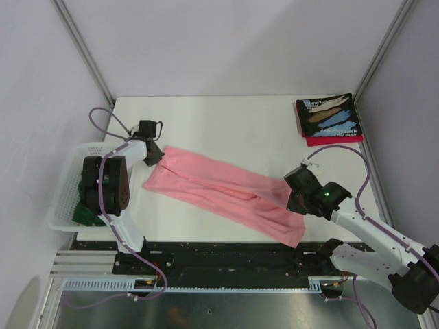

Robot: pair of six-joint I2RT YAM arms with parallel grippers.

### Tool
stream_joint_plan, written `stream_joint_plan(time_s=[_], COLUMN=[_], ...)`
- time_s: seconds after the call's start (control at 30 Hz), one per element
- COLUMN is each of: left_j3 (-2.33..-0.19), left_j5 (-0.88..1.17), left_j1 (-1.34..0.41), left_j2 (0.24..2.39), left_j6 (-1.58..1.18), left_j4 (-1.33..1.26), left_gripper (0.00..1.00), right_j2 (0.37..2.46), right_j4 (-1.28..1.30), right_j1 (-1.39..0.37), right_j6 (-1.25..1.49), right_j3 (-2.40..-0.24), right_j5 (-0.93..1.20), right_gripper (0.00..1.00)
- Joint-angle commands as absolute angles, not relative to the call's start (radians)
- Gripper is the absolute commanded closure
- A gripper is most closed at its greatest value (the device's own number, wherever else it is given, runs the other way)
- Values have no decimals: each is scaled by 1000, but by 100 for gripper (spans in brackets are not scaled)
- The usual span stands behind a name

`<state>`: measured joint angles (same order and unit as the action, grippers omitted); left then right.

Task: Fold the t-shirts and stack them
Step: Fold the other side of the tshirt into a rectangle

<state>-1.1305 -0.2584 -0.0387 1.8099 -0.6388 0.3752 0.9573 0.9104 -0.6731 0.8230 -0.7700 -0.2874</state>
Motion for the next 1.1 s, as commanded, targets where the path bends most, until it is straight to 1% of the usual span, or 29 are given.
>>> stream_joint_plan(time_s=[0.0,0.07,0.17,0.23,0.3,0.4,0.53,0.63,0.7,0.87,1.07], left_j3=[-1114,-1108,-1104,-1105,-1107,-1110,-1120,-1143,-1162,-1228,-1379], left_j5=[-275,-275,-275,-271,-259,-217,-103,41,102,252,309], left_j1=[-31,-31,-30,-31,-31,-38,-81,-163,-244,-451,-692], left_j2=[1749,1733,1704,1683,1662,1641,1635,1648,1658,1718,1878], left_j6=[-665,-667,-662,-656,-652,-640,-590,-525,-488,-437,-380], left_j4=[357,356,357,357,355,352,337,320,314,271,262], left_gripper=[84,72,56,50,47,47,49,51,52,51,48], right_j2=[964,965,950,935,926,946,1024,1065,1062,954,789], right_j4=[898,878,850,826,796,741,663,628,624,648,700], right_j1=[-681,-685,-698,-702,-703,-697,-650,-587,-564,-521,-427], right_j6=[832,834,831,824,815,798,757,741,748,803,855], right_j3=[-754,-737,-720,-717,-717,-716,-718,-717,-716,-670,-584], right_j5=[-272,-252,-227,-216,-208,-206,-214,-195,-193,-185,-121], right_gripper=[98,91,73,64,59,57,57,57,57,57,57])
